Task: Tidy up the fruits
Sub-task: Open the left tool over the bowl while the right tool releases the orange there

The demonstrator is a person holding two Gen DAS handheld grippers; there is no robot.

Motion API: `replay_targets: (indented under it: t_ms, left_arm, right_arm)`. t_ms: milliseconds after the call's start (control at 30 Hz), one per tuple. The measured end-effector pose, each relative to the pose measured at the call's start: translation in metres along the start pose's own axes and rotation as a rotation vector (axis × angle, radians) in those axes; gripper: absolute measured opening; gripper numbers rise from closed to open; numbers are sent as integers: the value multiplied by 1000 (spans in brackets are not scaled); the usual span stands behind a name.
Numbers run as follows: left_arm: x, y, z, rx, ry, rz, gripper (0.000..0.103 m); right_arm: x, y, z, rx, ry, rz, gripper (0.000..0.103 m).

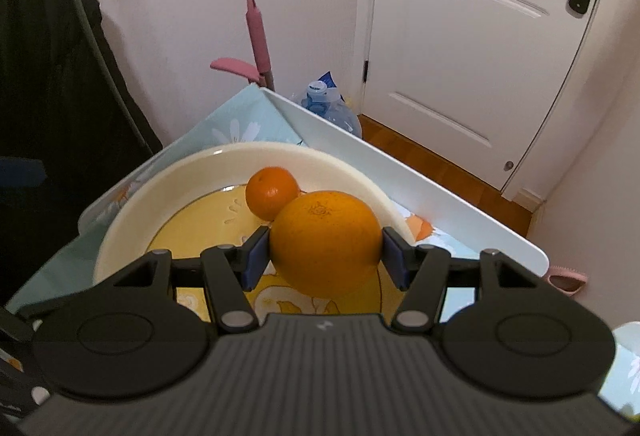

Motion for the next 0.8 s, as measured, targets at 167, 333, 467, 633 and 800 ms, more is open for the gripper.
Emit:
replay_targets:
  t_ms: [167,333,467,633,800]
  left_arm:
    - [1,2,-1,0,-3,-3,103]
    - [5,3,-1,1,-4,-3,103]
    - [7,4,-2,0,-7,-4,103]
    - [16,7,-4,2,-18,-15,103]
    - [31,6,-8,-12,-41,-23,103]
  right_arm:
    - [11,4,-7,51,-87,19,103]
    - [19,3,-9,40,-81,11,103]
    - [29,3,-11,36,-99,9,103]
    - [53,4,-14,20,-107,25,103]
    - [82,5,-12,-11,-104,63,103]
Point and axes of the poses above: each gripper's, at about its wrist camera, not at the fingertips, and x roughly against the way its jaws point, y to its left, z to its underside, the point moved 6 cm from there along -x, roughly the way its jaws point, and after that the axes turned 10 degrees about -y, right-handed, at the moved point
